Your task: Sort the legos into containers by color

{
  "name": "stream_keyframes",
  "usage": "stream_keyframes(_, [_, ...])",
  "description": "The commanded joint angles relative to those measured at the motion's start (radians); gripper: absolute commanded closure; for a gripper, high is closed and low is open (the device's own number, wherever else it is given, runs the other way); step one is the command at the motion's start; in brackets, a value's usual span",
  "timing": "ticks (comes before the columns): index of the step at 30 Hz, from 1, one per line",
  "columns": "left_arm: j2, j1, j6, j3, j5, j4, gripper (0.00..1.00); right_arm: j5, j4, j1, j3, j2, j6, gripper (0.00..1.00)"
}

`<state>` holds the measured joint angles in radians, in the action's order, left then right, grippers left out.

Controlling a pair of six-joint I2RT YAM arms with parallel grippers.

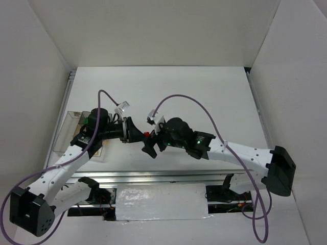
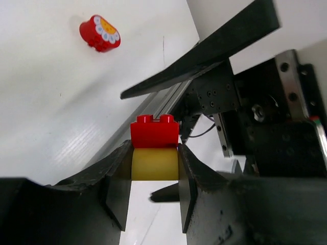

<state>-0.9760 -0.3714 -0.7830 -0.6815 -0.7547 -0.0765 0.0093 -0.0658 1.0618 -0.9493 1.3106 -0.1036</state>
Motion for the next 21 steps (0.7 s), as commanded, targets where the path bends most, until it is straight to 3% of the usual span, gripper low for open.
stream_keyframes(1, [0.043, -0.003, 0.152, -0.070, 0.006, -0.034, 1.00, -0.244, 0.015, -0.069, 0.049, -0.138, 0.002, 0.00])
stream_keyframes(4, [0.079, -0.003, 0.211, -0.069, -0.029, -0.031, 1.00, -0.435, -0.015, -0.149, 0.086, -0.250, -0.004, 0.00])
stream_keyframes(8, [0.155, -0.004, 0.202, -0.050, -0.099, 0.062, 1.00, -0.731, 0.076, -0.264, 0.159, -0.375, -0.097, 0.00])
stream_keyframes(13, [0.272, -0.004, 0.108, 0.020, -0.231, 0.268, 1.00, -0.767, 0.147, -0.278, 0.100, -0.337, -0.246, 0.02])
stream_keyframes(17, [0.333, -0.004, 0.071, 0.039, -0.299, 0.340, 1.00, -0.815, 0.250, -0.258, 0.053, -0.269, -0.369, 0.13])
stream_keyframes(21, [0.341, -0.006, 0.025, 0.056, -0.336, 0.408, 1.00, -0.819, 0.284, -0.215, 0.017, -0.246, -0.363, 0.17])
